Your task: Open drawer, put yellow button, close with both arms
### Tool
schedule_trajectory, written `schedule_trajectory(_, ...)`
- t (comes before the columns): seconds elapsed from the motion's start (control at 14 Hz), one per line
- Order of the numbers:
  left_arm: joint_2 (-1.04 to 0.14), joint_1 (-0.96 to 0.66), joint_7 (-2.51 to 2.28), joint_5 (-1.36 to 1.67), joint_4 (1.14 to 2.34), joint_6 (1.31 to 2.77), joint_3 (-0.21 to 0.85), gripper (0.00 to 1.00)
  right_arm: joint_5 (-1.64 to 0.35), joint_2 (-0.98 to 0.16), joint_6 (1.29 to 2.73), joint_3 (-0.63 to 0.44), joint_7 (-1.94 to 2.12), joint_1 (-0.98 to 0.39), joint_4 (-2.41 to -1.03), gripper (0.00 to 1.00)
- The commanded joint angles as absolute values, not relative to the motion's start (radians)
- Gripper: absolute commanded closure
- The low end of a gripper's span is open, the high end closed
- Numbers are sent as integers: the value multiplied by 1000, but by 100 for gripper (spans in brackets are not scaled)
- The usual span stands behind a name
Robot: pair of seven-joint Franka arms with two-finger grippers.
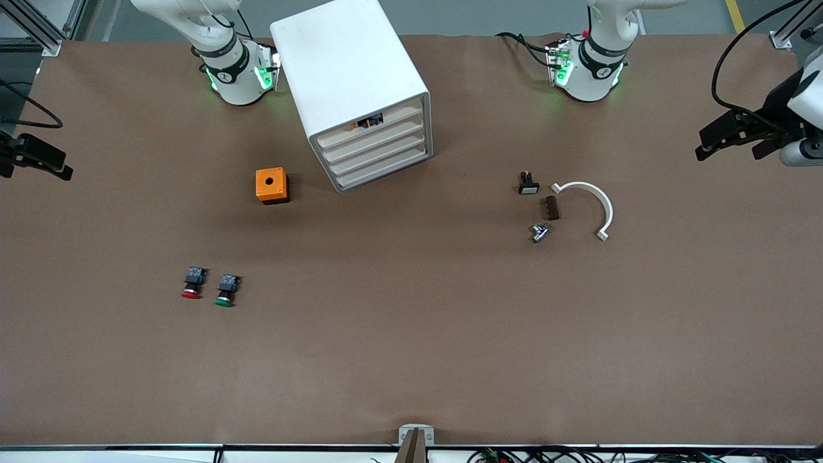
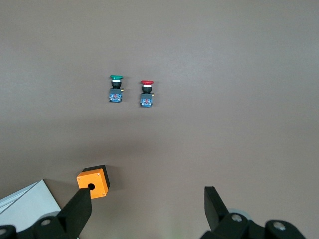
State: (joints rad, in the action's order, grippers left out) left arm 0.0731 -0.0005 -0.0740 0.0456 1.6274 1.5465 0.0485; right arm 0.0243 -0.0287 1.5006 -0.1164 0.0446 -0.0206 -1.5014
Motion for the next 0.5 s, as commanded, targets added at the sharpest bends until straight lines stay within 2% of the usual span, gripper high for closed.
schedule_trajectory(0.0,77,0,-64,23,1618,1536,54,0,38,-31,1488,-109,44,-11,-1491,0)
schedule_trajectory(0.43,69,-2,-58,25,1617,1494,54,0,38,-31,1488,-109,46,-11,-1491,0)
